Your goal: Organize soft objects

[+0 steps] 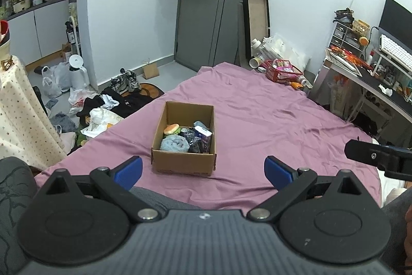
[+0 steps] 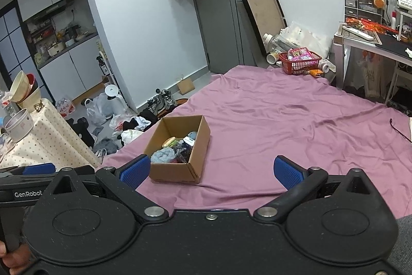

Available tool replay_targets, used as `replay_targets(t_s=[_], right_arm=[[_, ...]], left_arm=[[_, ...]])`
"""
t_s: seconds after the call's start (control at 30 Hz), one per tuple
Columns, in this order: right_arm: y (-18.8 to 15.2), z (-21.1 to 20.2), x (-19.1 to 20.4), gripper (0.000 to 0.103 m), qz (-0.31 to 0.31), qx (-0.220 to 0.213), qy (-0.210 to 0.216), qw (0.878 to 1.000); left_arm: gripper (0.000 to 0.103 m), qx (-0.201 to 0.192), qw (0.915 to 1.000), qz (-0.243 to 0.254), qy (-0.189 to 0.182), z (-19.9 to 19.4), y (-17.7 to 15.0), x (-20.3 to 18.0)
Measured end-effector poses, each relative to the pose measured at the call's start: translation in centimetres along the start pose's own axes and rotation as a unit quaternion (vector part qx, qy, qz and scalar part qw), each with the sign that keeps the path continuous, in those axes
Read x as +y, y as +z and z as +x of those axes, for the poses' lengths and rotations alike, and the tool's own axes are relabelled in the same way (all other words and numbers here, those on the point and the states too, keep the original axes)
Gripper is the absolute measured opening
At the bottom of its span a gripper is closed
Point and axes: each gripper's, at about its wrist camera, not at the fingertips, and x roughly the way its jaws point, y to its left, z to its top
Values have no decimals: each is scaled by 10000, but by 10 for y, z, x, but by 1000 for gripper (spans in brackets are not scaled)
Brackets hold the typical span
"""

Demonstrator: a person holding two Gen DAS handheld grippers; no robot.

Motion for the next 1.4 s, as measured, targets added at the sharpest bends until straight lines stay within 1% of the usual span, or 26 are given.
replay_targets(t_s=[0.3, 0.7, 1.4], right_arm=[[-1, 1, 0, 103, -49, 0, 21, 10000], [-2, 5, -3, 103, 33, 23, 16, 10000], [-5, 6, -4, 103, -13, 14, 8, 10000]], left_arm=[[100, 16, 10000, -5, 38, 0, -2, 4], [100, 91, 9999, 42, 63, 6, -6, 6], [100, 68, 9999, 73, 62, 8, -7, 4]])
